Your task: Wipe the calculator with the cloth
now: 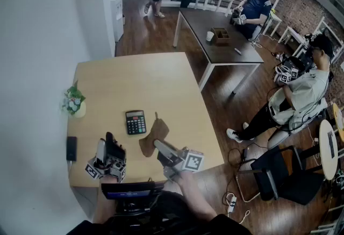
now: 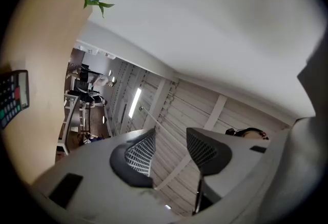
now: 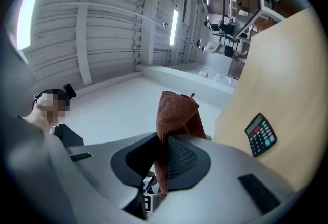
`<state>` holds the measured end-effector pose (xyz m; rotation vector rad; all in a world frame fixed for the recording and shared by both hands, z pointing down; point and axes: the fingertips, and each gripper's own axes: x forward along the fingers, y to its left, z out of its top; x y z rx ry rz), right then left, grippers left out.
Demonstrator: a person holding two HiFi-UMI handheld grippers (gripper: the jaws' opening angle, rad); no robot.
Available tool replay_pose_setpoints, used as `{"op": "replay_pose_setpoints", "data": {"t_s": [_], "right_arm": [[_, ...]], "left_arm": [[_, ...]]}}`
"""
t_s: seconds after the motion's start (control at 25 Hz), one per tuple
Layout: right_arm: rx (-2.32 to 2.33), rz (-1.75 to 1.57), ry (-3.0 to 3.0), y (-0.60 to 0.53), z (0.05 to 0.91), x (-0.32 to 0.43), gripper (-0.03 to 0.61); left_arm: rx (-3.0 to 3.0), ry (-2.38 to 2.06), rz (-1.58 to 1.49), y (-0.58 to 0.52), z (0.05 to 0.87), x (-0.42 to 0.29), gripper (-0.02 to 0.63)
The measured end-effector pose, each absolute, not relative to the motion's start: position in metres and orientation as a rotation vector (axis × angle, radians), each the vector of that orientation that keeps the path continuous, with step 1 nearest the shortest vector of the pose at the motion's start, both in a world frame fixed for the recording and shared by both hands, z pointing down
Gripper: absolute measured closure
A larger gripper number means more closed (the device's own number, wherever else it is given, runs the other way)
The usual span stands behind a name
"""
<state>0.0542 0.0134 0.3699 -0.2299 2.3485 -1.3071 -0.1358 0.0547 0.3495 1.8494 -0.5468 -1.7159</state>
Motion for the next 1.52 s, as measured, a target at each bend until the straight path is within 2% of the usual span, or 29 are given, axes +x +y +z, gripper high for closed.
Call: {"op": "replay_pose_setpoints", "data": {"t_s": [0.24, 0.4, 0.56, 0.88, 1.28, 1.52], "right_arm": [[-0.343, -1.266, 2.576, -0.007, 0.402, -0.018, 0.534], [-0.646, -1.356, 2.718, 0.007, 0.453, -0.016, 0.534], [-0.773, -1.296, 2.865, -0.022, 0.487, -0.022, 0.534], [-0.774, -1.245, 3.140, -0.065, 0.543, -0.045, 0.534], [-0.526, -1.468, 3.319, -0.124, 0.628, -0.151, 0.534], [-0.575, -1.413, 3.494, -0.143, 0.667, -0.160, 0.532]], "left_arm": [[1.876, -0.494, -1.692, 0.037, 0.345, -0.194, 0.414], [1.770, -0.628, -1.716, 0.050, 0.395, -0.235, 0.414], [1.771, -0.662, -1.707, 0.030, 0.416, -0.257, 0.414], [1.849, -0.783, -1.431, 0.012, 0.428, -0.207, 0.417], [1.661, -0.917, -1.166, -0.023, 0.587, -0.176, 0.422], [1.597, -0.865, -1.130, -0.034, 0.634, -0.167, 0.456]]}}
